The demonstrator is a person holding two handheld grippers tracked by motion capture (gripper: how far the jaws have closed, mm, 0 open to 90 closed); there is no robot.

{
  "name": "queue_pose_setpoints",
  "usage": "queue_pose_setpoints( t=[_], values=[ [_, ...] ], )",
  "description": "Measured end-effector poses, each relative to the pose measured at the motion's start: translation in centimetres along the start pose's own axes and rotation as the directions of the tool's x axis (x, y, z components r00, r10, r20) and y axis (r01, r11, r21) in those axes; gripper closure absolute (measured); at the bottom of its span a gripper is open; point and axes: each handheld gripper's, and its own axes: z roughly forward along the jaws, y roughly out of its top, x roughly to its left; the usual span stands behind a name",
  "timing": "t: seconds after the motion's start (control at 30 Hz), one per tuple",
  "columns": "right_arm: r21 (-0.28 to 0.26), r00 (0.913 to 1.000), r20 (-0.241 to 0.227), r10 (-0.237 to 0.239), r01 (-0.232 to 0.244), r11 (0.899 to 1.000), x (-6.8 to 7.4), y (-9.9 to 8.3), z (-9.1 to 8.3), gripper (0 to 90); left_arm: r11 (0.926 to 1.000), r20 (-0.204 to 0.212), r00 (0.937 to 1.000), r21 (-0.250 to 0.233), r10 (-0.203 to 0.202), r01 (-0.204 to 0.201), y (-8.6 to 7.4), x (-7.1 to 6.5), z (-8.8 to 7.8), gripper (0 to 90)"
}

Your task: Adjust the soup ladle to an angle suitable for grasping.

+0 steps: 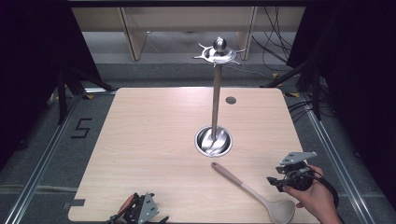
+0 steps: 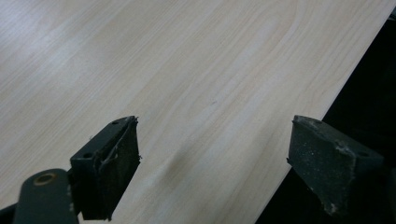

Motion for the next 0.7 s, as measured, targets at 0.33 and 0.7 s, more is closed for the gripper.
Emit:
queue_pose_setpoints(
  t=[0.33, 0.7],
  values=[
    [0.110, 0.9954, -0.075, -0.059, 0.067, 0.992, 2.8, 2.7, 0.6, 54.9, 1.0000, -0.016, 0.9999, 0.009, -0.001, 0.001, 0.0, 0.3, -0.1, 15.7],
    [0.217, 0.9879, -0.101, -0.118, 0.138, 0.966, 4.5, 4.9, 3.5, 62.0, 1.0000, -0.009, 0.9999, -0.003, -0.008, 0.008, -0.2, 0.3, 0.0, 15.7]
  ],
)
